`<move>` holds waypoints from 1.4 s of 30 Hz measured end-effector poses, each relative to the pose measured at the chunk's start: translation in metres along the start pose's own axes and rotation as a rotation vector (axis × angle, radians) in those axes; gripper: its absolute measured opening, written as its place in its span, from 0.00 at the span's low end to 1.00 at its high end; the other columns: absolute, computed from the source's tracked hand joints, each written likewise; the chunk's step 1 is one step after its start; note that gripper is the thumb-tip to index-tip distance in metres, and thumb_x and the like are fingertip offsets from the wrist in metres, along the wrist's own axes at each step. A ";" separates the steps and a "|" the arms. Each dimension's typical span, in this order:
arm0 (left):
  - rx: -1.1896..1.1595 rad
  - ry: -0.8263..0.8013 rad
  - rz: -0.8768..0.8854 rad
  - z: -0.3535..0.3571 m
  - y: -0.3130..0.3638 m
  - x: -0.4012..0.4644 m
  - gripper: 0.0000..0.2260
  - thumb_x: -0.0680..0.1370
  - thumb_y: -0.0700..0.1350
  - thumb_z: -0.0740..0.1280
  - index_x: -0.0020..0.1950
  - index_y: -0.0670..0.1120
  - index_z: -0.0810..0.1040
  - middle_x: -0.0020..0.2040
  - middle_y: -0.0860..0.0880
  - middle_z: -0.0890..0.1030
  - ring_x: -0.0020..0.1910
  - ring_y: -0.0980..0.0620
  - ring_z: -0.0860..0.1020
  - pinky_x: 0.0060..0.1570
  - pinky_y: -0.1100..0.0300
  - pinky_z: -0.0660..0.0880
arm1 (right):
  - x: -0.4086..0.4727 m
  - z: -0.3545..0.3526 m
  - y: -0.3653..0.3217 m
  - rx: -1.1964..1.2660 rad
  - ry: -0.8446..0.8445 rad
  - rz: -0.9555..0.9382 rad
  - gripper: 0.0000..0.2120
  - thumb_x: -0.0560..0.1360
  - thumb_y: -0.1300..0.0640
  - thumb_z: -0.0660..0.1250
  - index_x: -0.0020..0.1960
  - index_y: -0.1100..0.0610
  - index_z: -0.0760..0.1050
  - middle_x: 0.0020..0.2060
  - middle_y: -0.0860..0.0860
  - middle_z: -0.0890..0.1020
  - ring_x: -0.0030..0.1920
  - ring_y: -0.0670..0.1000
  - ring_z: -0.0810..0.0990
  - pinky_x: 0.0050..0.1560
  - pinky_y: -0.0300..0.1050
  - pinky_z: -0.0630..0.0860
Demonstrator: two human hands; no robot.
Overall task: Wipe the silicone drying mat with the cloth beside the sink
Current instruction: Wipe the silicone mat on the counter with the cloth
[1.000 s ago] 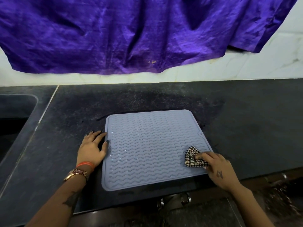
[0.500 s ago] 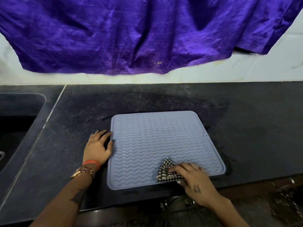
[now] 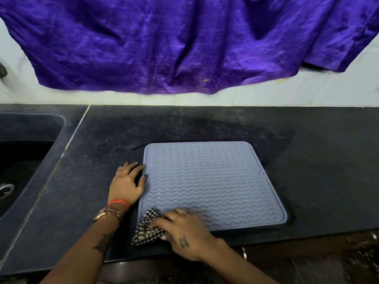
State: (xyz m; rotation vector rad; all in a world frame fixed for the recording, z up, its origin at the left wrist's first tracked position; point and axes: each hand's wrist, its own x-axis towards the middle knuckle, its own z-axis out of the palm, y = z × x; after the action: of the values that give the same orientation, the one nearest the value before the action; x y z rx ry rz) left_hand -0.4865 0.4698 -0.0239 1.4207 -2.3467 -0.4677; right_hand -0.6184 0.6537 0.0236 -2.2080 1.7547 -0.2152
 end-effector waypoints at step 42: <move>-0.042 0.002 -0.006 -0.001 -0.002 0.002 0.23 0.73 0.53 0.56 0.65 0.47 0.75 0.67 0.44 0.73 0.70 0.43 0.64 0.73 0.50 0.55 | 0.031 0.002 0.027 -0.046 0.076 -0.125 0.24 0.74 0.43 0.54 0.71 0.41 0.59 0.56 0.51 0.74 0.54 0.54 0.73 0.54 0.51 0.70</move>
State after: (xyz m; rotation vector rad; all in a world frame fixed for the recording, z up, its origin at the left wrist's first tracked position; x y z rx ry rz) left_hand -0.4851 0.4674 -0.0232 1.4095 -2.3178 -0.5141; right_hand -0.6355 0.6189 0.0108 -2.3747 1.6764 -0.2942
